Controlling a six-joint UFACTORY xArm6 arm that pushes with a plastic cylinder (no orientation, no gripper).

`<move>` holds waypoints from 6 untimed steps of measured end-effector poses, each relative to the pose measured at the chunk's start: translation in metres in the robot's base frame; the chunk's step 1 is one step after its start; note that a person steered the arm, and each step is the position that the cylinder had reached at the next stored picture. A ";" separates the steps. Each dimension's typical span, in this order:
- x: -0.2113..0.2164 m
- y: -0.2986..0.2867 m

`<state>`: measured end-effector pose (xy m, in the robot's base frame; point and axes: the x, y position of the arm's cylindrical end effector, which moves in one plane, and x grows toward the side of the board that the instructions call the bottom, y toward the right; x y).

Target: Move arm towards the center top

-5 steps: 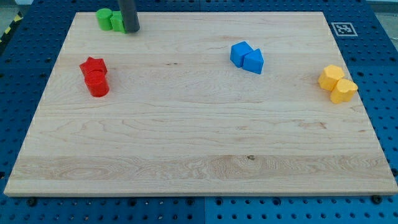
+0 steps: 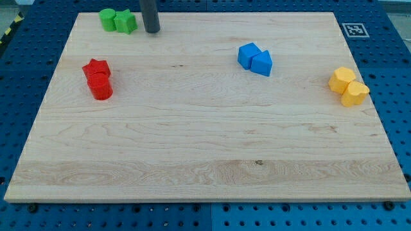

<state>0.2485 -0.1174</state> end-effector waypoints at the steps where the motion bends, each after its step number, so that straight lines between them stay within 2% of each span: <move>1: 0.000 0.025; 2: 0.000 0.071; 3: -0.002 0.087; 5: -0.003 0.162; 6: 0.010 0.220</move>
